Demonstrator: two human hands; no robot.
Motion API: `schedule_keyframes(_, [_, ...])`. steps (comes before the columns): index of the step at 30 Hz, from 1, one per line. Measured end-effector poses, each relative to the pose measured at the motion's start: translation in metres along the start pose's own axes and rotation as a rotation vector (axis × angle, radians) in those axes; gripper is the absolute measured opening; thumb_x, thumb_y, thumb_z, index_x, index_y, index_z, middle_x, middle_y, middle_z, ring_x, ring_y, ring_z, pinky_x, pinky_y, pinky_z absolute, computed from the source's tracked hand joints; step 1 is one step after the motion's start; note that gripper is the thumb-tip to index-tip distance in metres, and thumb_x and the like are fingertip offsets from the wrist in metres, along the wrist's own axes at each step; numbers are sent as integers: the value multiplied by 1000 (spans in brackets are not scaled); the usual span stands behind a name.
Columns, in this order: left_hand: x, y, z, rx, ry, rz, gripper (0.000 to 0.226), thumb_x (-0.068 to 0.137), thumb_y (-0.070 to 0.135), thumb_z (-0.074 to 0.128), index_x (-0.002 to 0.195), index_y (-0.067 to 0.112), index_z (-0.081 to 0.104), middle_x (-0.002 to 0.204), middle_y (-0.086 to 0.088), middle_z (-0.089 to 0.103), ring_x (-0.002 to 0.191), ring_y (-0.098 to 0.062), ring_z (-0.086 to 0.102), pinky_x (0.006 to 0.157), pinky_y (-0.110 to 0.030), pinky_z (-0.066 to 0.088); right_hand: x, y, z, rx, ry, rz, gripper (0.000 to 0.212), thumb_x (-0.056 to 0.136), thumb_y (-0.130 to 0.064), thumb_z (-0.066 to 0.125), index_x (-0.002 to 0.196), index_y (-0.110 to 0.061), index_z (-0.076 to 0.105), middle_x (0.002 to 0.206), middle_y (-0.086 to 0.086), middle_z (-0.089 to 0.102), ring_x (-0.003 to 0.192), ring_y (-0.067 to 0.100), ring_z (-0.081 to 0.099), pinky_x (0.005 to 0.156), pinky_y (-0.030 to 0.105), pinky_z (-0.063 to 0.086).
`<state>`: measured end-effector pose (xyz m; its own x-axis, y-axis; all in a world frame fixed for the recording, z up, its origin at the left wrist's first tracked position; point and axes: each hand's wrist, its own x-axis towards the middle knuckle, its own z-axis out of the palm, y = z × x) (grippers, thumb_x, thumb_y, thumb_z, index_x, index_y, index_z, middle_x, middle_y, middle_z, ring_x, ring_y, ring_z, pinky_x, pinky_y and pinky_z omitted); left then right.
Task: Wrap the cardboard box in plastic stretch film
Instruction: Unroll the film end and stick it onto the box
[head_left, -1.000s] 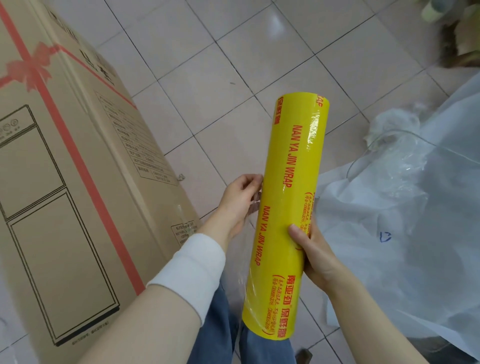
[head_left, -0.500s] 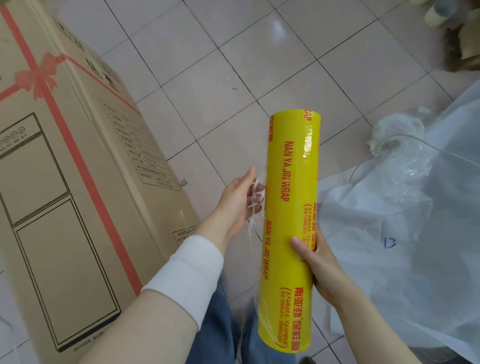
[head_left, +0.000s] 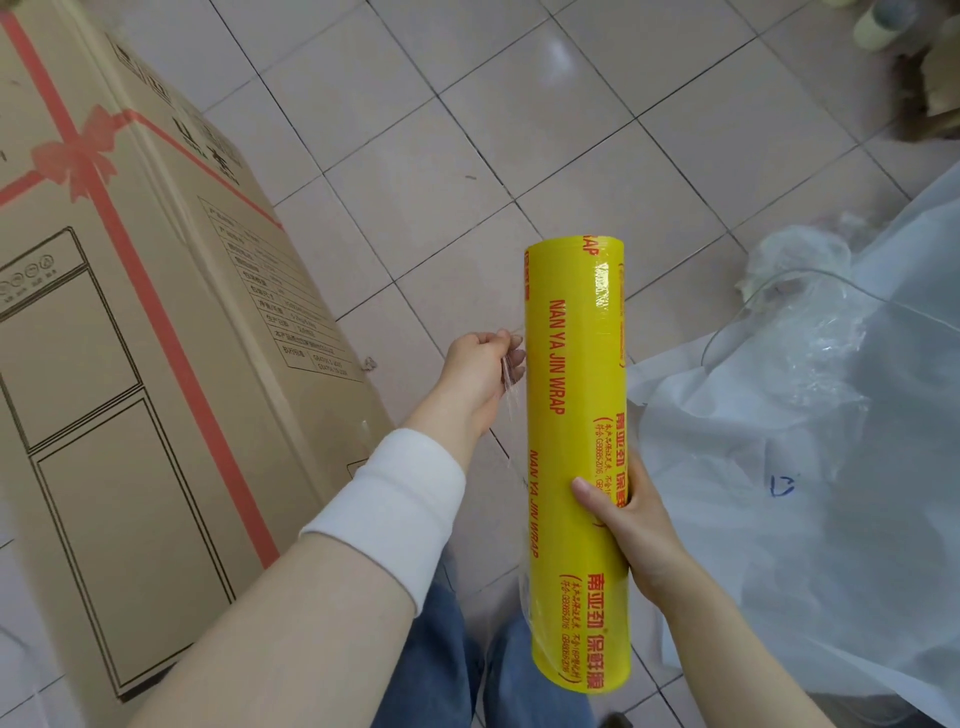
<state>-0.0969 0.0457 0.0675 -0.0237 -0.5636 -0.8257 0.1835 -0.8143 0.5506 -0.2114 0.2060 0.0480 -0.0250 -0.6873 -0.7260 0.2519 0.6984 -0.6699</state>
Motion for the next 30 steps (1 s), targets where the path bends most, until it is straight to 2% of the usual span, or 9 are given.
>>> schedule_keyframes(3, [-1,3,-2,-160,-30,-176,29,99,13,38,74,6,51,67,-3,48,39,-5,49,37,-14,41,0,0,-1,-12,-3,12,83,42,-61,74,116,-49,40,118,-5,61,102,16,64,68,26,58])
schedule_keyframes(6, [3,7,-7,12,-82,-266,32,96,27,45,69,11,48,63,0,46,39,-5,45,37,-13,38,-1,2,-7,-27,-36,51,112,24,-75,79,123,-43,40,118,-3,62,103,18,65,69,26,59])
schedule_keyframes(8, [7,11,-12,146,-130,-343,32,94,33,49,68,13,48,56,2,46,37,-5,46,39,-13,39,-4,3,-10,-36,-54,66,119,18,-77,78,125,-42,39,117,-4,62,101,17,65,66,24,58])
schedule_keyframes(11, [8,13,-17,130,-165,-442,29,94,32,50,71,14,51,48,4,50,39,-7,49,42,-13,43,-6,5,-13,-49,-71,76,123,17,-76,78,127,-42,37,117,-5,62,101,17,65,66,25,58])
schedule_keyframes(15, [7,11,-10,-88,-74,-332,24,98,17,43,76,8,49,66,-3,48,54,-9,45,37,-13,41,-7,6,-11,-44,-102,108,111,16,-75,79,116,-44,43,113,-6,63,98,16,66,64,24,58])
schedule_keyframes(17, [8,8,-11,-177,-62,-299,28,99,14,37,75,5,48,67,-5,47,56,-9,44,40,-14,41,-7,9,-11,-35,-103,103,114,16,-75,79,119,-43,43,113,-6,64,98,16,66,65,25,58])
schedule_keyframes(22, [10,7,-20,-284,-112,-267,29,99,20,38,77,9,53,49,2,56,36,-3,47,34,-13,37,-4,10,-7,-20,-123,116,109,15,-73,80,114,-43,45,112,-6,64,97,16,66,64,26,58])
schedule_keyframes(26, [12,13,-27,-165,-96,-238,34,94,36,48,67,15,50,47,6,50,31,-3,42,32,-12,33,-1,7,-12,-89,-175,127,120,19,-73,81,127,-42,38,121,-2,61,106,22,64,80,37,58])
schedule_keyframes(30, [15,22,-34,47,-119,-288,28,95,24,48,70,12,50,39,5,49,32,-4,46,36,-11,39,-5,4,-17,-99,-219,134,112,20,-71,83,121,-47,41,120,-3,62,106,21,65,78,36,59])
